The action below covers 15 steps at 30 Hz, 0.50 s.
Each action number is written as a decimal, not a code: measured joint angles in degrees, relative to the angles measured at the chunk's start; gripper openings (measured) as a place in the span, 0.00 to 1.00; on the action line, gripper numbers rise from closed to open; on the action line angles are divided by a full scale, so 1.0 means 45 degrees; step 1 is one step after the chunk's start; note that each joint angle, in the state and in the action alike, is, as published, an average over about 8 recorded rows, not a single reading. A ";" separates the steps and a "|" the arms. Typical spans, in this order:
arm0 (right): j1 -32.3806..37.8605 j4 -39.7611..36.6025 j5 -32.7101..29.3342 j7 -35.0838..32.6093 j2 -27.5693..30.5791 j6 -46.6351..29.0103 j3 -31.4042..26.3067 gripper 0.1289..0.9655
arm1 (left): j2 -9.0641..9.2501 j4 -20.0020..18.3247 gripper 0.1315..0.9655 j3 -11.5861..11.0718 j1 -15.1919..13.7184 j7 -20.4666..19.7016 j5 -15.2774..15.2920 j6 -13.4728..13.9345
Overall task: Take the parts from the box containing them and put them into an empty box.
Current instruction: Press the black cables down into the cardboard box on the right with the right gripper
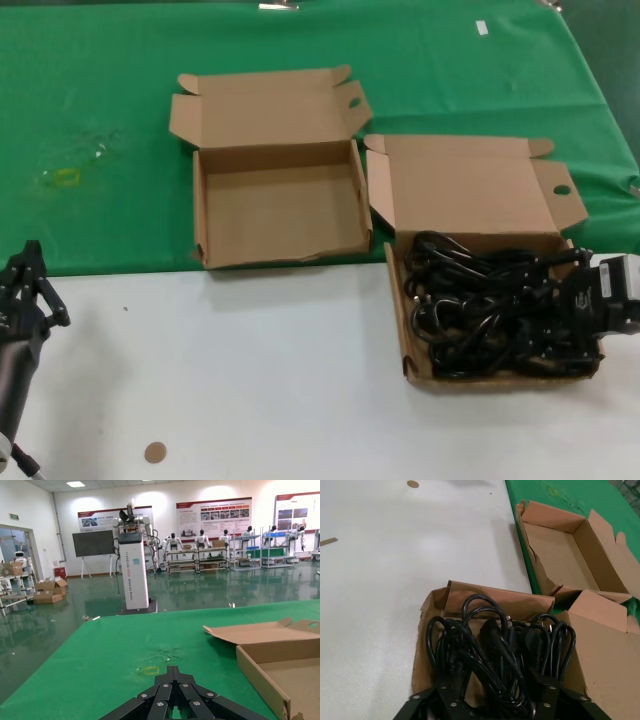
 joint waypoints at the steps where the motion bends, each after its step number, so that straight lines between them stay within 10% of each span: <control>1: 0.0017 -0.0034 -0.0041 -0.0021 -0.0020 -0.0013 0.0012 0.56 | 0.0000 0.0000 0.01 0.0000 0.0000 0.0000 0.0000 0.0000; 15: 0.0195 -0.0124 -0.0478 -0.0131 -0.0222 -0.0134 0.0121 0.20 | 0.0000 0.0000 0.01 0.0000 0.0000 0.0000 0.0000 0.0000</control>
